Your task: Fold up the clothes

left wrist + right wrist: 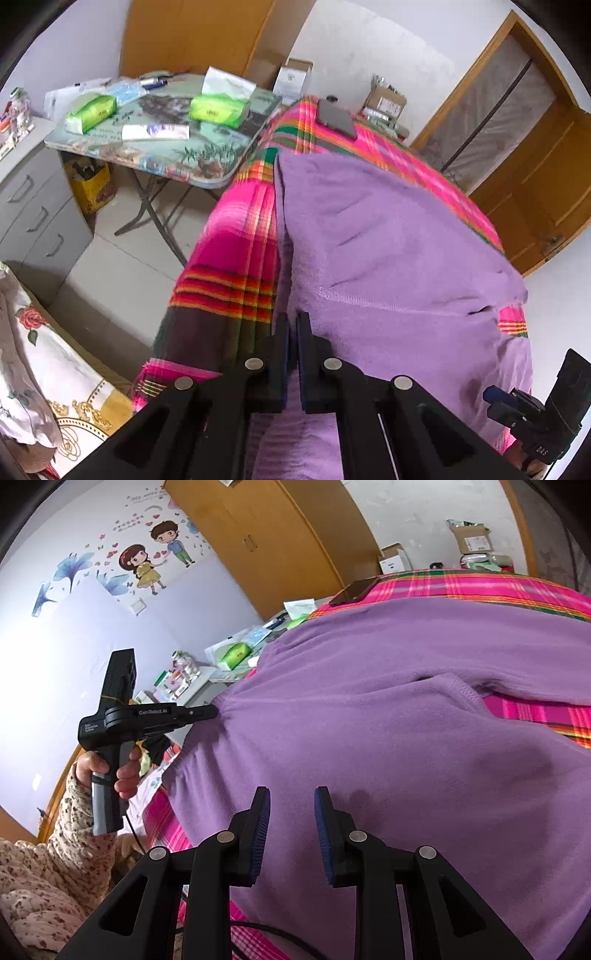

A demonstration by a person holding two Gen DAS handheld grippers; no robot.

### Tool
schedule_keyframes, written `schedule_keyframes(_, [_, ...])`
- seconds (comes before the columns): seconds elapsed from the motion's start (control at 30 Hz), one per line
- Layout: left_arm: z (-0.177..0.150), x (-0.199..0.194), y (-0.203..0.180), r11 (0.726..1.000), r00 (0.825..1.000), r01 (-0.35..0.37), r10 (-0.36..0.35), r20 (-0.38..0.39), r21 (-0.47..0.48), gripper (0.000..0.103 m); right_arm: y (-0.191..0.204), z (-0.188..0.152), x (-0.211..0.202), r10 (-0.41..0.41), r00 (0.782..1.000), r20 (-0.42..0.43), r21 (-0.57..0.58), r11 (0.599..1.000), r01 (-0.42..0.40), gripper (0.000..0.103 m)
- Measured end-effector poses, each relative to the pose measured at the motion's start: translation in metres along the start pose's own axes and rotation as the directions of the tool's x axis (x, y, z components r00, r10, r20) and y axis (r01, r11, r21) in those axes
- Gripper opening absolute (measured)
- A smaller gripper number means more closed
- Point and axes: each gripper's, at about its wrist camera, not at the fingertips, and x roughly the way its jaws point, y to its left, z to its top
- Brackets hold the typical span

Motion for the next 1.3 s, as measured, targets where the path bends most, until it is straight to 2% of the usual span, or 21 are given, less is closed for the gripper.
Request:
schedule_keyframes(0.23, [-0.003, 0.001, -0.006, 0.999, 0.999, -0.028, 0.028, -0.017, 0.031, 0.008, -0.002, 0.002, -0.001, -0.018, 1.000, 0.001, 0.003, 1.000, 0.018, 0.026])
schedule_keyframes(0.47, [-0.001, -0.026, -0.002, 0.998, 0.998, -0.055, 0.054, 0.032, 0.025, 0.010, -0.023, 0.007, -0.044, -0.144, 0.988, 0.061, -0.013, 0.989, 0.145, 0.026])
schedule_keyframes(0.63, [0.001, -0.045, -0.004, 0.998, 0.998, -0.049, 0.048, 0.049, 0.026, 0.013, -0.052, 0.007, -0.098, -0.265, 0.955, 0.131, 0.056, 0.964, 0.260, 0.026])
schedule_keyframes(0.73, [-0.005, -0.049, -0.017, 0.997, 0.999, -0.035, 0.033, 0.031, 0.076, 0.024, -0.058, 0.007, -0.128, -0.342, 0.925, 0.164, 0.061, 0.940, 0.337, 0.026])
schedule_keyframes(0.8, [-0.018, -0.047, -0.026, 0.993, 1.000, -0.009, 0.010, -0.006, 0.115, 0.025, -0.061, 0.001, -0.134, -0.365, 0.920, 0.144, 0.053, 0.931, 0.361, 0.029])
schedule_keyframes(0.9, [-0.042, -0.037, -0.029, 0.993, 0.995, -0.004, 0.016, -0.101, 0.121, 0.025, -0.066, -0.020, -0.131, -0.422, 0.903, 0.076, 0.033, 0.906, 0.421, 0.034])
schedule_keyframes(1.03, [-0.069, -0.048, -0.015, 0.999, 0.993, -0.006, 0.012, -0.117, 0.049, 0.025, -0.080, -0.052, -0.134, -0.497, 0.867, 0.034, 0.092, 0.865, 0.493, 0.034])
schedule_keyframes(1.17, [-0.084, -0.057, 0.000, 0.999, 0.994, 0.023, -0.028, -0.106, -0.049, 0.031, -0.107, -0.081, -0.157, -0.564, 0.826, 0.012, 0.237, 0.804, 0.545, 0.035])
schedule_keyframes(1.3, [-0.093, -0.053, 0.002, 0.993, 0.991, 0.059, -0.070, -0.117, -0.102, 0.035, -0.121, -0.101, -0.173, -0.584, 0.811, 0.025, 0.373, 0.758, 0.535, 0.037])
